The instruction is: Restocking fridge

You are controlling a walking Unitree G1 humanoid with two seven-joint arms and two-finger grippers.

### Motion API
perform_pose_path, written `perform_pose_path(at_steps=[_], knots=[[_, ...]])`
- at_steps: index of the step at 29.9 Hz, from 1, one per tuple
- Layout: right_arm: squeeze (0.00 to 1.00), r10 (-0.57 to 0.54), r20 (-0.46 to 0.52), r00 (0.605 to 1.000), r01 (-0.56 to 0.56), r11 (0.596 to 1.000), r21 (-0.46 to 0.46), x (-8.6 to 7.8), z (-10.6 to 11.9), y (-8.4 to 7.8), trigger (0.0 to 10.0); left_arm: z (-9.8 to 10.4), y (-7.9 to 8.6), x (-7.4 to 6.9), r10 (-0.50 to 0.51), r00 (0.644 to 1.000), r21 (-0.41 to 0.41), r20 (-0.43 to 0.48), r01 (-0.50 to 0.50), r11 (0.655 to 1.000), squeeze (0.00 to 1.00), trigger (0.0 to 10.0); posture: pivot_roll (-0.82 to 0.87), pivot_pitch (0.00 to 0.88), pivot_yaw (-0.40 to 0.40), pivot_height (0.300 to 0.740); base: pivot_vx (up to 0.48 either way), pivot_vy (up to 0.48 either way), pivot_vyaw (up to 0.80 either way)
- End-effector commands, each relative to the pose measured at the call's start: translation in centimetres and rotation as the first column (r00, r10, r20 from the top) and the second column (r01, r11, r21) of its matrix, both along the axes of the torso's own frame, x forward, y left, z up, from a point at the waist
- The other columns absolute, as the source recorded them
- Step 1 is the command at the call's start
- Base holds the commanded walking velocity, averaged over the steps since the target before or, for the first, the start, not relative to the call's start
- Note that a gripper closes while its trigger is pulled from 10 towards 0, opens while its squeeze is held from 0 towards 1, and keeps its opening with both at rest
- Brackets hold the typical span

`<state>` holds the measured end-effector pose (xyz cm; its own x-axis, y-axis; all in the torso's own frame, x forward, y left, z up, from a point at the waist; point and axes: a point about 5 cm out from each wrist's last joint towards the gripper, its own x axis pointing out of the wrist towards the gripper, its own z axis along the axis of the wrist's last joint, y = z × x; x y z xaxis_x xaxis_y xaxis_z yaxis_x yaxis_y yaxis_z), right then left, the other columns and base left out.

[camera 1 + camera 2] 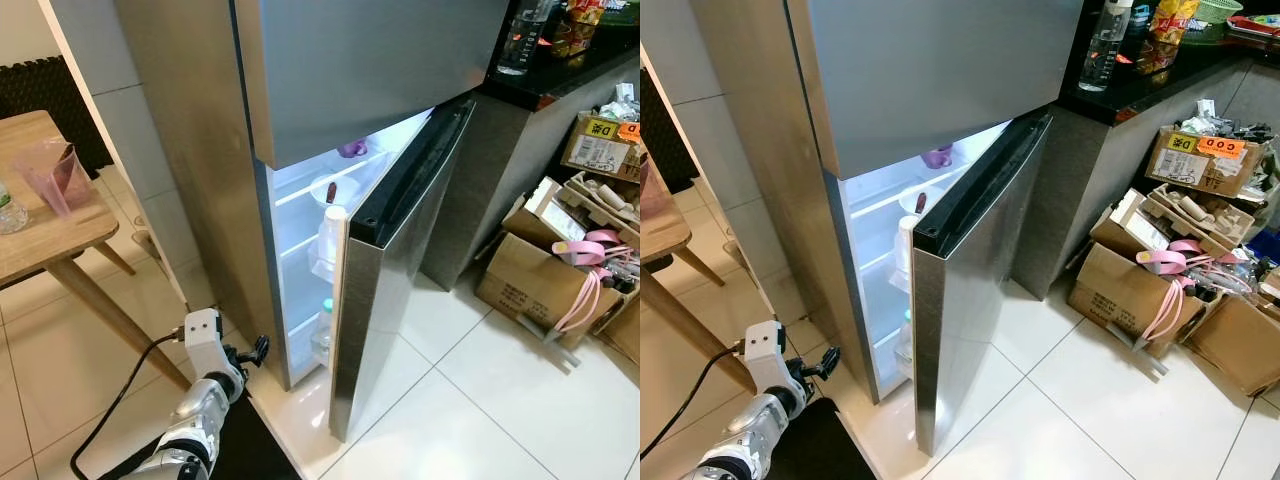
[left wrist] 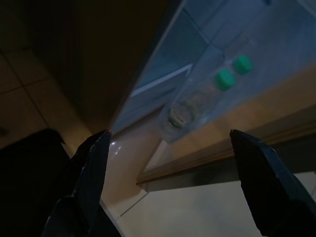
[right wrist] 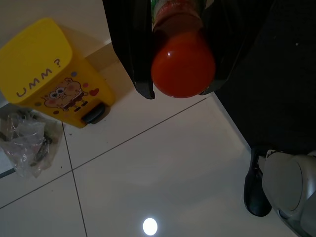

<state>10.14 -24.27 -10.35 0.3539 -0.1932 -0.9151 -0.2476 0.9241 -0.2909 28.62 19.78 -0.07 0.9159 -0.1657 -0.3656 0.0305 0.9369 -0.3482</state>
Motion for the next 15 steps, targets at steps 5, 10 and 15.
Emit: perform_pose_path(at_steps=[5,10,15], knots=[[0.00,-0.007,-0.005,1.000,0.007,1.000,-0.004,-0.21,0.01,-0.25,10.0,-0.96,-0.60,-0.90,-0.027,0.999,-0.002,-0.035,0.027,1.000,0.00,10.0,-0.06,0.000,-0.023,0.740,0.000,-0.458,0.00],[0.00,-0.004,-0.004,1.000,0.004,1.000,-0.004,-0.13,0.03,-0.26,10.0,-1.13,-0.43,-1.09,-0.020,0.999,0.005,-0.045,0.020,1.000,0.00,10.0,-0.06,0.000,-0.020,0.740,0.000,-0.454,0.00],[0.00,-0.006,-0.003,1.000,0.006,1.000,0.000,-0.14,0.01,-0.16,10.0,-1.58,0.02,-1.63,-0.005,0.997,0.021,-0.071,0.007,1.000,0.00,10.0,-0.06,0.000,-0.016,0.740,0.000,-0.428,0.00]])
